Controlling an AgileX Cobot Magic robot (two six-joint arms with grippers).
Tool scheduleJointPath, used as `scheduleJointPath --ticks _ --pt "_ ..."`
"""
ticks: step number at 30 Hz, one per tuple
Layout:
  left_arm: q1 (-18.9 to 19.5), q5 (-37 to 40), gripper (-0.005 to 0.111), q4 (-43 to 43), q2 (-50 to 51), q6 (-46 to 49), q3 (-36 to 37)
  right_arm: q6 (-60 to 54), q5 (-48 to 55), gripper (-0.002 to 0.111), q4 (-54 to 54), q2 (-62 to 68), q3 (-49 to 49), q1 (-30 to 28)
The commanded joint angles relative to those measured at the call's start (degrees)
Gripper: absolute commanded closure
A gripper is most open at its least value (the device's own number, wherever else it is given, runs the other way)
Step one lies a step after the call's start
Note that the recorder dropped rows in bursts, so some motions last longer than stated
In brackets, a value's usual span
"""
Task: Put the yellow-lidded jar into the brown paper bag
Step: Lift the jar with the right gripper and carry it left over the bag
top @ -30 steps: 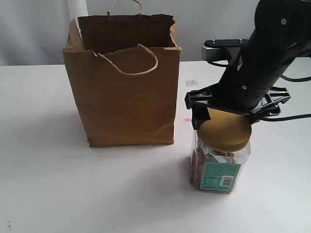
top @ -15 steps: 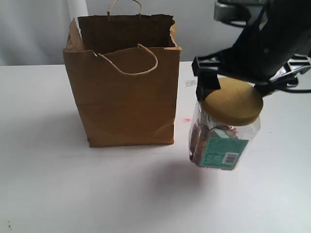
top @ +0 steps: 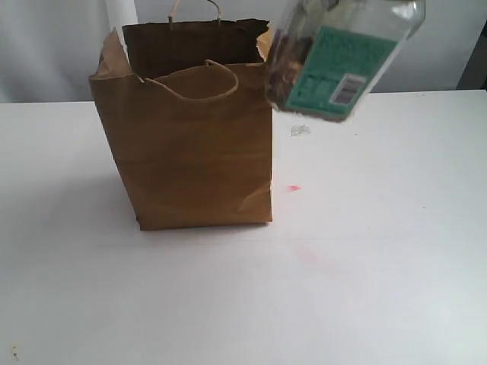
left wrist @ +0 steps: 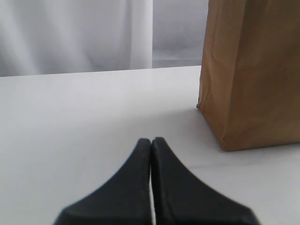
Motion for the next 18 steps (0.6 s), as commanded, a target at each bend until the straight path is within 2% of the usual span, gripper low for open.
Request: scheduleJointPath --ticks 1,8,18 --pt "-0.30 -0.54 0.106 -0.22 0.17 -0.22 -0.13 0.24 -0.57 0.108 -0.81 -0.80 -6.39 -0.03" --pt "-0.30 -0.54 0.106 -0.22 0.17 -0.22 -0.13 0.24 -1.41 0.108 0.00 -0.80 -11.05 -0.03" --pt "-0.30 -0.54 0.106 -0.22 0.17 -0.22 -0.13 -2.77 -18.32 0.108 9.93 5.39 -10.95 -0.03"
